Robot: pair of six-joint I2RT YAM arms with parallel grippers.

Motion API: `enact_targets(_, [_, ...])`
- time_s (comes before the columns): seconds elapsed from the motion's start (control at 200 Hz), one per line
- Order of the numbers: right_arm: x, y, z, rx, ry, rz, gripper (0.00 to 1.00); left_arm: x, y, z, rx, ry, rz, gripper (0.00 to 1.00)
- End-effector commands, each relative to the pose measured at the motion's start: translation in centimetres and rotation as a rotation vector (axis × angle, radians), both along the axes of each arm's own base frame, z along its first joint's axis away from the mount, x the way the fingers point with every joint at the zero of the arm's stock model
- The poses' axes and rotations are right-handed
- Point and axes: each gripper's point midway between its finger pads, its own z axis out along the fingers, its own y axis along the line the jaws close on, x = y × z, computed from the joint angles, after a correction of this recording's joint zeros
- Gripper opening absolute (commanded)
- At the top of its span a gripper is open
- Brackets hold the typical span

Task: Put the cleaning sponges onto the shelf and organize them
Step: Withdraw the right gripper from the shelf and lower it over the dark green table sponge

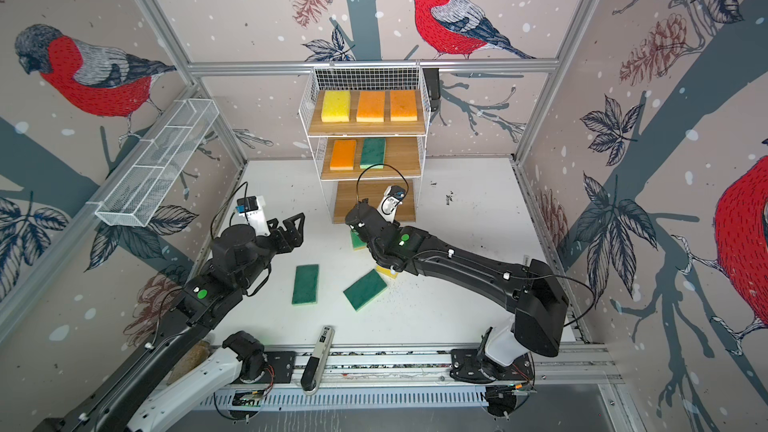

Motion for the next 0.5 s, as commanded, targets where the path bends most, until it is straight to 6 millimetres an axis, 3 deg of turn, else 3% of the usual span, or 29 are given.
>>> enact_targets(0.0, [-2.1,-2.1,-2.2,-0.039,0.083,-0.086,0.89,-0.1,0.1,-0.8,-0.009,0.027,0.008,0.85])
enact_targets(0.3, [-8.1,-1.1,-9.1,-0.045,0.304,-0.129,0.97,-0.2,0.2,-4.9,0.013,0.141,0.03,0.86])
enact_targets(0.495, [-10.5,0.9,-14.3,-0.086,0.512,-0.124,0.98,-0.8,0.4,-5.8,-0.009,0.162,0.032,0.87])
